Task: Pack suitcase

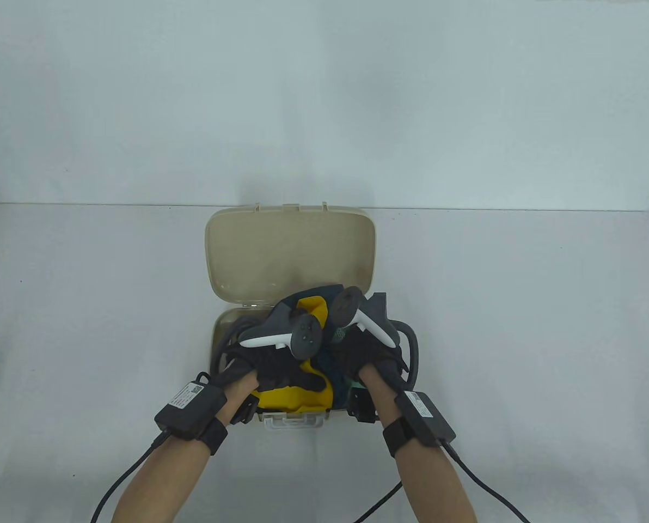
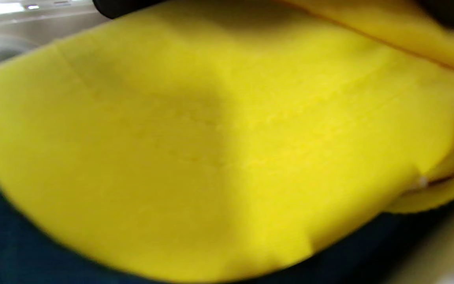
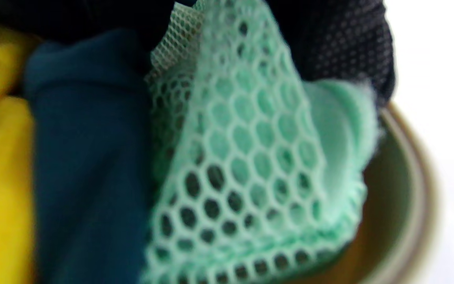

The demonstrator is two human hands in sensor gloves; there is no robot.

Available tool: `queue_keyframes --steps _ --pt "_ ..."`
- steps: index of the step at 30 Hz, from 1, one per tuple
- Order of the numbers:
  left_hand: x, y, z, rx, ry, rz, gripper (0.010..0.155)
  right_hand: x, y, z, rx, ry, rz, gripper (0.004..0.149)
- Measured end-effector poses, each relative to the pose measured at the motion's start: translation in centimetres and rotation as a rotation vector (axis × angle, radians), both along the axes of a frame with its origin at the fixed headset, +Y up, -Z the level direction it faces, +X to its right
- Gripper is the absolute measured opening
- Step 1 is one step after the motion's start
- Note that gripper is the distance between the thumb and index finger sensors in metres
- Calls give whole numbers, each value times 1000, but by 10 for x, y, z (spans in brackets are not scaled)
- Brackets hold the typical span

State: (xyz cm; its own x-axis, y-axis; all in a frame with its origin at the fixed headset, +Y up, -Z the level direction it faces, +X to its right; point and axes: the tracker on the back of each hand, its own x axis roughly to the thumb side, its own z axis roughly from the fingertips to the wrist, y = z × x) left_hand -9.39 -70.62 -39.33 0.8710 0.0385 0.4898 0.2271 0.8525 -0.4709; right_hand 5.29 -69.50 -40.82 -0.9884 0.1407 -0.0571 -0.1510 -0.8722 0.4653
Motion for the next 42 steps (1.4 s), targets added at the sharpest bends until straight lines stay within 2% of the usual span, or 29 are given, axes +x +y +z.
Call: queue_keyframes --steps 2,5,9,15,21,28,30,37,39,42 --pt "-6 0 -1 -5 -2 -15 87 -2 -3 -3 -5 -2 22 81" --pt "-15 -4 -2 -10 15 -49 84 -1 -6 -8 -31 -32 -43 79" --pt "-17 -15 0 32 12 -129 86 0 -11 -10 -4 -61 -95 71" --pt "-13 -19 1 31 9 -203 83 7 -14 -12 9 -107 -107 61" --pt "-20 -21 0 1 33 -144 83 9 -14 -14 5 -140 -141 56" --pt "-20 -21 -3 -28 34 -113 86 22 -24 -15 -64 -241 -436 55" --pt "-19 -21 -3 -31 28 -138 86 25 -23 -15 -69 -249 -437 55" --pt "-18 -22 -2 -15 34 -163 85 14 -19 -11 35 -237 -227 54" --pt "-18 -23 -3 -28 46 -150 85 16 -19 -11 16 -244 -269 54" --pt "-19 -18 -5 -49 57 -124 85 25 -19 -7 -66 -196 -430 59"
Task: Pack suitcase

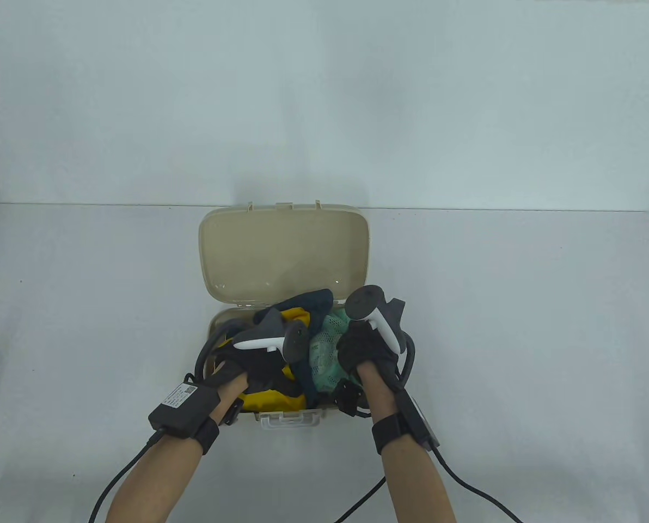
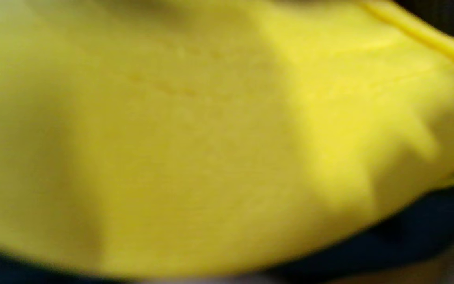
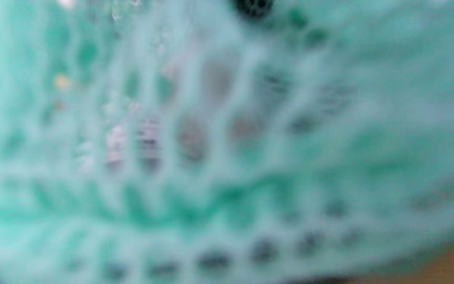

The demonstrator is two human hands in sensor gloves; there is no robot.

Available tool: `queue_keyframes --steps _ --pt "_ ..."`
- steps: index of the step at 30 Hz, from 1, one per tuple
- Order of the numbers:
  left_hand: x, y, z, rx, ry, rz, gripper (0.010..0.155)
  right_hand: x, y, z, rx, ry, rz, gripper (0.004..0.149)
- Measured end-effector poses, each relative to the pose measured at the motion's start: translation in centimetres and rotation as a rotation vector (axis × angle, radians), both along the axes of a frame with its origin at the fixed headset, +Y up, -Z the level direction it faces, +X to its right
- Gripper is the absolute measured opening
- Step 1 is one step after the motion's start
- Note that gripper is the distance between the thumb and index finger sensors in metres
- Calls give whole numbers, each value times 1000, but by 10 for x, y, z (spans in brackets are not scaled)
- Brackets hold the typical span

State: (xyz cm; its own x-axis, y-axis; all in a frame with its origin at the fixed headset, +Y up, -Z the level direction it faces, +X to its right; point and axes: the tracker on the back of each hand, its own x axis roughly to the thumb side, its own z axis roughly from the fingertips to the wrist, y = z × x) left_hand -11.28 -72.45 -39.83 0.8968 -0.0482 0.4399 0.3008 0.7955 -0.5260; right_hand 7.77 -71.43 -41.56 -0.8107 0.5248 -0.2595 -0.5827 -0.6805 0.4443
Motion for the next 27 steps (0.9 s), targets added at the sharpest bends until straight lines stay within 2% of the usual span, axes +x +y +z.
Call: queue_keyframes --steps 2,4,7,9,11,12,16,18,19,22,27 --pt "-1 8 0 7 6 51 85 6 5 3 -54 70 -94 71" --pt "-4 21 4 39 5 112 85 8 17 6 -24 111 -74 77" --pt "-12 46 14 77 4 245 84 9 46 15 89 165 12 79" --pt "-22 63 23 116 12 337 87 9 69 22 206 200 102 78" --pt "-35 71 28 165 47 366 91 8 83 28 331 211 178 80" --pt "-40 71 29 171 64 358 94 6 86 30 363 262 208 83" --pt "-58 53 32 143 119 303 100 -5 73 34 345 447 307 95" --pt "-61 43 34 125 128 290 101 -10 61 35 333 507 315 100" --pt "-62 36 36 115 126 276 102 -15 48 36 292 557 283 103" --pt "-60 25 36 111 118 238 102 -23 31 37 236 610 271 107" --pt "-54 19 32 124 107 194 102 -42 7 41 222 684 339 110"
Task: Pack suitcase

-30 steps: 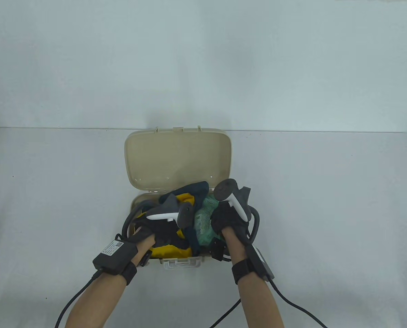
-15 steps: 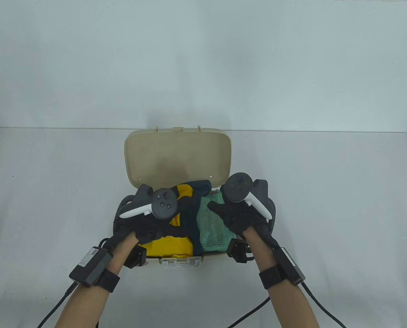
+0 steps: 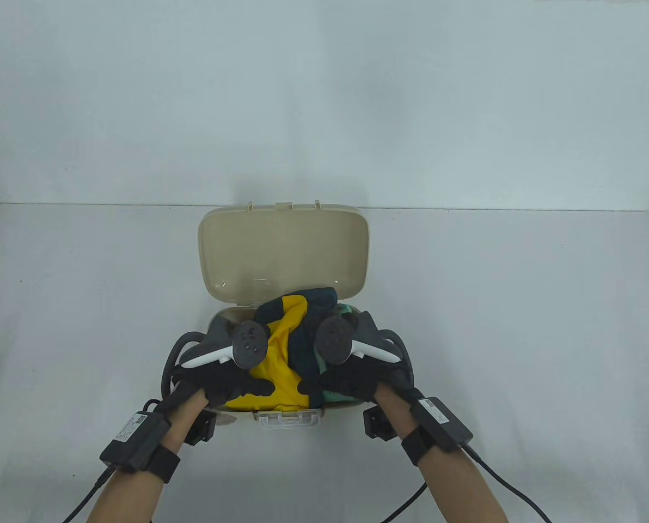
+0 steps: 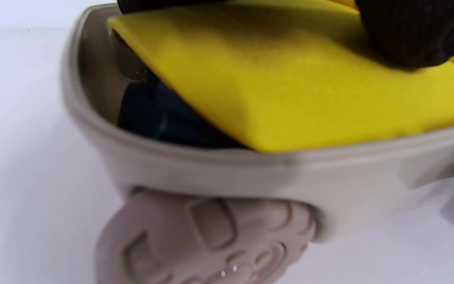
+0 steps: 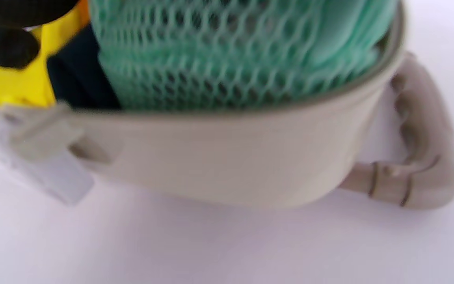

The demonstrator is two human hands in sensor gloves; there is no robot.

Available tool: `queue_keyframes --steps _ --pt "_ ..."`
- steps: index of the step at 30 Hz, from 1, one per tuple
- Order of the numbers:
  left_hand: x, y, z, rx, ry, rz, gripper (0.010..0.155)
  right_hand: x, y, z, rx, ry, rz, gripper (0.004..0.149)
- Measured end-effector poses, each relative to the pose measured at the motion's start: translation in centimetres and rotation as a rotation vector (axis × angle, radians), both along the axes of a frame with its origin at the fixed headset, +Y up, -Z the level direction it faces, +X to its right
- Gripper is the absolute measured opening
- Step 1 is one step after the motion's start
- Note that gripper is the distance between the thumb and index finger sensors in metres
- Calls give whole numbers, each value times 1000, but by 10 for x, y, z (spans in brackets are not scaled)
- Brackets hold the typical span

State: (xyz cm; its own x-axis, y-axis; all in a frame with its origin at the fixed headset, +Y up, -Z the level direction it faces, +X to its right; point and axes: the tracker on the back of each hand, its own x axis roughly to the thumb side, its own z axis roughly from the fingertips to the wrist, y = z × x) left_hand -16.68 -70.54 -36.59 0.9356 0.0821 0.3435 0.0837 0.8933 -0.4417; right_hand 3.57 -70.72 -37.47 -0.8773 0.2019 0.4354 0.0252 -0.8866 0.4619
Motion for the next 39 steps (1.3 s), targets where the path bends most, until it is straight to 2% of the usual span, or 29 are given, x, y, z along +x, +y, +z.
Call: queue_keyframes --steps 9,12,16,20,23,27,30,35,39 --pt "16 -15 2 84 -37 -140 104 -27 -25 2 75 31 171 111" --pt "17 -14 1 85 -43 -153 105 -27 -25 2 71 23 153 110" --pt "15 -4 -2 43 -46 -132 104 -14 -2 -6 -69 5 12 106" --pt "4 11 2 57 -44 -107 101 11 34 -9 -7 -29 -95 99" --pt "-7 12 4 61 -16 -103 99 30 43 -8 53 -61 -87 99" --pt "-14 5 3 36 5 -61 99 34 24 -2 78 -28 3 106" --pt "-11 1 1 39 3 -66 99 20 6 2 124 31 125 110" --pt "-8 -3 -1 38 -6 -94 98 -2 -10 1 113 71 148 112" --pt "-5 -9 -1 56 -7 -102 99 -15 -23 1 144 104 249 113"
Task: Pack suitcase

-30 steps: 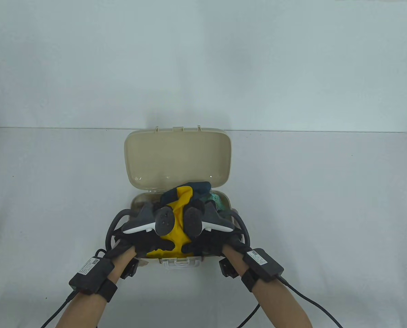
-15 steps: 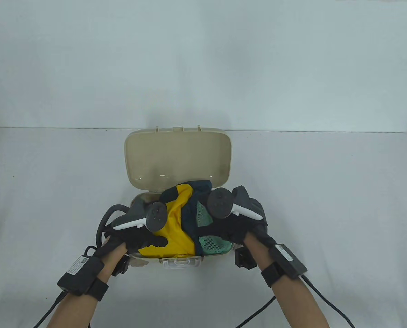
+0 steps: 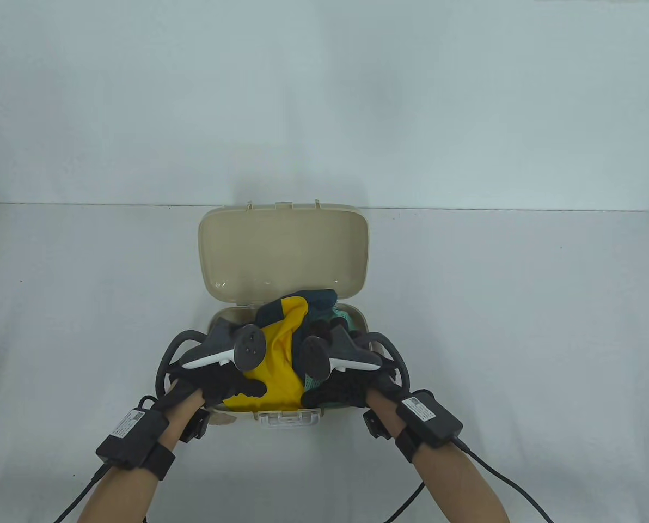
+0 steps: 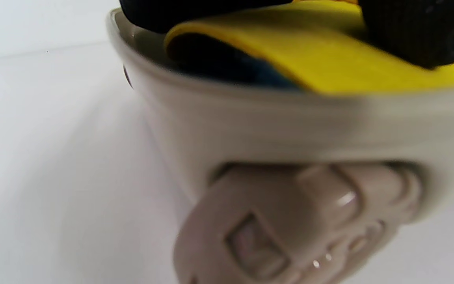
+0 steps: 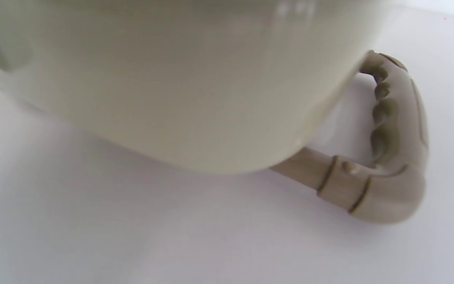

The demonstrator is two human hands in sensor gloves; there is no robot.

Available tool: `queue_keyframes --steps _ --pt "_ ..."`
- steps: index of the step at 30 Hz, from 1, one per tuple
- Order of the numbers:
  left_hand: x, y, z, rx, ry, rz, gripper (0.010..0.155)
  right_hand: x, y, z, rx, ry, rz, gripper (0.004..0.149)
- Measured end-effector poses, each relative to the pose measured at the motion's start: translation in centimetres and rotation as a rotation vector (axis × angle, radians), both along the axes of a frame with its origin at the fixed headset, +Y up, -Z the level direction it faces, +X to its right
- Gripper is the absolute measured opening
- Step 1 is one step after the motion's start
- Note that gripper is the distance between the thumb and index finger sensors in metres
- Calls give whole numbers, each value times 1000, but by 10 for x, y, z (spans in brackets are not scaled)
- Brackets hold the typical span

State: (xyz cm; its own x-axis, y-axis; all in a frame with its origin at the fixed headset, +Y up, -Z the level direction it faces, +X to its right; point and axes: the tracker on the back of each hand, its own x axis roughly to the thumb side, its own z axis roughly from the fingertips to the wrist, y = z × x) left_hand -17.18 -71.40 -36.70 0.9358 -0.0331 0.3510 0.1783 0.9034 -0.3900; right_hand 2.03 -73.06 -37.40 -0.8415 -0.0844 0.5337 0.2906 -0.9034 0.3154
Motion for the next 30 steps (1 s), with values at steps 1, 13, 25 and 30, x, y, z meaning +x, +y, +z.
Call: queue_keyframes --steps 1,13,25,30 --pt "1 -1 0 12 -3 -10 99 -3 -3 0 4 7 12 113" --pt "3 -2 0 -1 -4 -22 100 -1 -5 -3 -53 -21 -63 112" --pt "-3 13 5 12 34 31 97 12 26 -4 -75 -80 -192 107" --pt "-17 40 18 77 62 210 95 34 65 4 -27 -120 -363 103"
